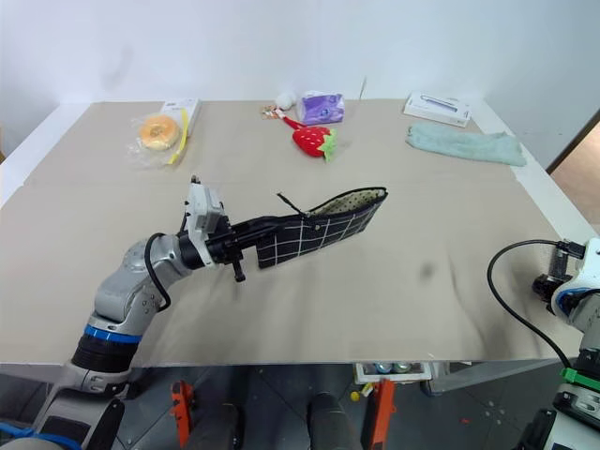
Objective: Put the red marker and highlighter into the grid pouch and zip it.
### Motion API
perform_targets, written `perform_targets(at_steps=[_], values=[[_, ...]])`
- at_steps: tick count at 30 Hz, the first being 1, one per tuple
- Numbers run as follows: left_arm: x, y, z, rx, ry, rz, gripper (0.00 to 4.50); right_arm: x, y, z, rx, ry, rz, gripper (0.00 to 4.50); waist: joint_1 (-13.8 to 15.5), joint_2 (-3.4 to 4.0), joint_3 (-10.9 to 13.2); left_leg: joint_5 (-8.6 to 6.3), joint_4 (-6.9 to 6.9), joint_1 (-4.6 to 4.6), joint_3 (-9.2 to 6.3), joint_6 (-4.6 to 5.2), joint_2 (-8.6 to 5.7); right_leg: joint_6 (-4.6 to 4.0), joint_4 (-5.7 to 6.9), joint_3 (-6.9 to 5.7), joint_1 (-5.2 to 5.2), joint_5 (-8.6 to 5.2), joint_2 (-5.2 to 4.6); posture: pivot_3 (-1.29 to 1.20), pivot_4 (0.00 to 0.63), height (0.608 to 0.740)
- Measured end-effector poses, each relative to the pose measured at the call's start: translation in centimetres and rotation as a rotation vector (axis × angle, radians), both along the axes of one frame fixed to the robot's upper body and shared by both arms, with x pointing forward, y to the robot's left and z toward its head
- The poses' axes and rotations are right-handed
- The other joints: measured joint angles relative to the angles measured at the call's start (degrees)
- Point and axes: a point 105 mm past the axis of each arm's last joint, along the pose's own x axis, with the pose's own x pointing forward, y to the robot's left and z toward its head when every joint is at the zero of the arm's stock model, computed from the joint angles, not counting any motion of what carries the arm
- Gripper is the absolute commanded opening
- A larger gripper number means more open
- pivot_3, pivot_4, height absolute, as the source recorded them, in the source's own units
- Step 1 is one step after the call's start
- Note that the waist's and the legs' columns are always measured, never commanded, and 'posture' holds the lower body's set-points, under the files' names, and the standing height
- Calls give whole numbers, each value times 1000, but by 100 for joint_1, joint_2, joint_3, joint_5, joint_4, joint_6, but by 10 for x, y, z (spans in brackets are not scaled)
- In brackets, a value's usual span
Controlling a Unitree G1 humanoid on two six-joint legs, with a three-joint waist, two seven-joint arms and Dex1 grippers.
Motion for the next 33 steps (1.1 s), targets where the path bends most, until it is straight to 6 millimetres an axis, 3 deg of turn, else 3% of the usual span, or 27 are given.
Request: perform_targets(at_steps=[1, 8, 10, 12, 15, 17, 20, 24, 28, 33], values=[[0, 0, 0, -2, 0, 0, 0, 0, -1, 1, -4, 1, 1, 397, 0, 0, 0, 0, 0, 0, 0, 0, 0, 0, 0, 0, 0, 0, 0, 0, 150, 740], [-1, -1, 1, -8, -5, -4, 0, 4, -4, 2, -16, -26, 3, 399, -1, 0, 0, 0, 0, 0, 0, 0, 0, 0, 0, 0, 0, 0, 0, 0, 150, 740], [-1, -1, 1, -6, -10, -3, 0, 13, 0, 16, -90, -97, 69, 399, -10, 3, 2, 0, -1, 0, 2, 0, 0, 2, -1, 2, -1, 0, 0, 0, 150, 740], [0, -2, 1, -1, -13, -2, 0, 25, 18, 41, -268, -157, 265, 399, -33, 16, 8, 0, -1, 0, 2, 0, 0, 9, -1, 2, -2, -1, 0, 0, 150, 740], [1, -1, 3, 6, -20, -2, 0, 40, 84, 93, -587, -243, 770, 399, -101, 56, 19, 0, -2, 0, 5, 0, -2, 19, -1, 3, -2, -4, -3, 0, 150, 740], [0, -3, 5, 9, -30, -16, 0, 37, 123, 118, -717, -264, 1029, 399, -134, 50, 22, 0, -2, 2, 4, -1, 3, 19, -1, 0, 0, -4, 0, 0, 150, 740], [0, -2, 4, 21, -29, -28, 0, 29, 156, 142, -881, -235, 1298, 399, -137, 46, 27, 0, 2, 1, 5, -2, 1, 19, -4, -1, 2, -4, -3, 0, 150, 740], [3, -1, 0, 34, -14, -32, 0, 19, 182, 155, -1077, -149, 1540, 399, -134, 29, 37, 0, 1, -1, 5, -3, 1, 18, -7, 0, 2, -5, -4, 0, 150, 740], [3, -2, 0, 39, -18, -38, 0, 15, 201, 149, -1139, -112, 1713, 399, -135, 26, 42, -1, 0, -5, 5, -3, -1, 18, -10, 0, -1, -5, -7, 0, 150, 740], [1, -3, -1, 48, -19, -54, 0, 14, 205, 154, -1276, -44, 1792, 399, -126, 28, 45, -1, -4, -6, 6, -3, 1, 14, -10, -3, -2, -7, -8, 0, 150, 740]])
